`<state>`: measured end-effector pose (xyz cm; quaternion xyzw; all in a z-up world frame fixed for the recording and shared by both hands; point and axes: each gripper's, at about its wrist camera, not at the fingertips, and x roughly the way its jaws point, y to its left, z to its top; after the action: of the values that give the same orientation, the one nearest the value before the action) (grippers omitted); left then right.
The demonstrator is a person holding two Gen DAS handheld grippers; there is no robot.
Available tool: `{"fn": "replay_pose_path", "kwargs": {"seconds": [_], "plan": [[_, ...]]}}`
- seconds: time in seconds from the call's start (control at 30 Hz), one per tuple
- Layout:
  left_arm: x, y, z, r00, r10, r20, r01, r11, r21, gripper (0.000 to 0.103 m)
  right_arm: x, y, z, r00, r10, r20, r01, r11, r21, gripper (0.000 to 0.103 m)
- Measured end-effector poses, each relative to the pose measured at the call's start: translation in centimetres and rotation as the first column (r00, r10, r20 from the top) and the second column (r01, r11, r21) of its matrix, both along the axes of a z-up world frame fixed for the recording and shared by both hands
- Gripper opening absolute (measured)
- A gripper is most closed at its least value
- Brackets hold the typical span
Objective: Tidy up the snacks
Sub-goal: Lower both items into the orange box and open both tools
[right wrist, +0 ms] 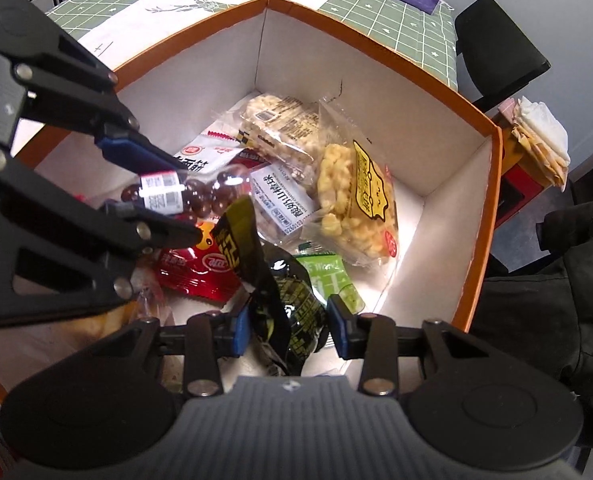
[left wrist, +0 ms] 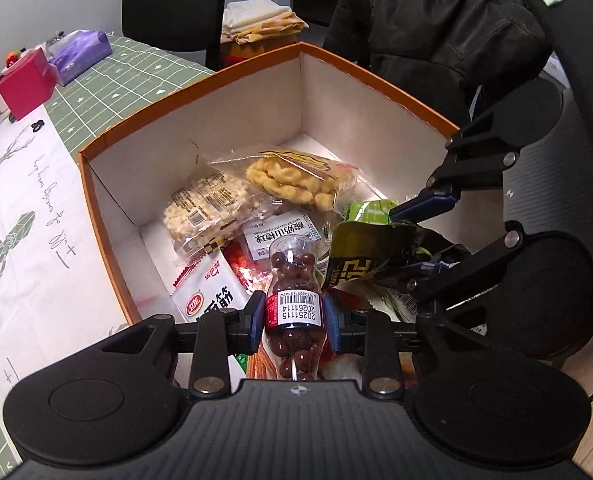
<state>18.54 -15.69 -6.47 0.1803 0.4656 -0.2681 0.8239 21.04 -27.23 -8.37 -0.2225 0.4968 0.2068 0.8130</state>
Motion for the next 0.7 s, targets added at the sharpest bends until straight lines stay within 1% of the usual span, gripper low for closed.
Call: {"fn": "replay_pose_path", "kwargs": {"seconds": [0.07, 0.1, 0.17, 0.23, 0.27, 0.33, 0.37, 0.43, 0.5, 0.63, 0.7], "plan": [[-0.1, -0.1, -0.1, 1.0, -0.004, 0.003, 0.004, 1.0, 0.007, 0.035, -0.2, 0.2, 0.1, 1.0, 0.009, -0.007, -0.009, 1.0, 0.01, 0.042], [-0.1, -0.1, 0.0, 1.0, -0.003, 0.004, 0.003, 1.0, 0.008, 0.039, -0.3, 0.2, 0.2, 1.0, 0.013, -0.009, -0.013, 1.0, 0.014, 0.044], [-0.2, 0.0, 0.2, 1.0, -0.007, 0.003, 0.007, 1.0, 0.001, 0.042, -0.5, 0.5, 0.3, 1.0, 0.026, -0.005, -0.026, 1.0, 0.012, 0.052], [-0.4, 0.0, 0.4, 1.0, -0.013, 0.007, 0.013, 1.0, -0.001, 0.044, -0.7, 0.8, 0.3, 0.999, 0.037, 0.001, -0.037, 0.999, 0.006, 0.056], [-0.5, 0.0, 0.5, 1.0, -0.016, 0.01, 0.016, 1.0, 0.001, 0.046, -0.8, 0.9, 0.3, 0.999, 0.041, 0.001, -0.041, 0.999, 0.004, 0.056], [-0.8, 0.1, 0.8, 1.0, -0.006, 0.028, 0.005, 1.0, 0.013, 0.054, -1.0, 1.1, 0.4, 0.999, 0.042, 0.002, -0.042, 0.999, -0.001, 0.057], [-0.9, 0.2, 1.0, 0.999, 0.001, 0.036, -0.001, 1.0, 0.016, 0.059, -1.1, 1.2, 0.5, 0.999, 0.042, 0.004, -0.042, 0.999, -0.002, 0.062], [-1.2, 0.7, 1.6, 0.999, 0.014, 0.047, -0.014, 1.0, 0.003, 0.061, -1.4, 1.2, 0.9, 0.999, 0.039, 0.017, -0.04, 0.999, 0.007, 0.068], [-1.7, 1.2, 2.2, 0.998, 0.034, 0.056, -0.033, 0.999, -0.02, 0.062, -1.7, 1.3, 1.6, 0.999, 0.033, 0.031, -0.033, 0.999, 0.012, 0.07], [-3.0, 2.5, 3.8, 0.989, 0.104, 0.105, -0.099, 0.993, -0.057, 0.067, -2.4, 1.3, 2.9, 0.998, 0.015, 0.064, -0.017, 0.999, 0.041, 0.079], [-3.7, 3.2, 4.6, 0.981, 0.145, 0.127, -0.136, 0.988, -0.074, 0.067, -2.8, 1.4, 3.5, 0.998, 0.004, 0.07, -0.009, 0.998, 0.065, 0.08]]}}
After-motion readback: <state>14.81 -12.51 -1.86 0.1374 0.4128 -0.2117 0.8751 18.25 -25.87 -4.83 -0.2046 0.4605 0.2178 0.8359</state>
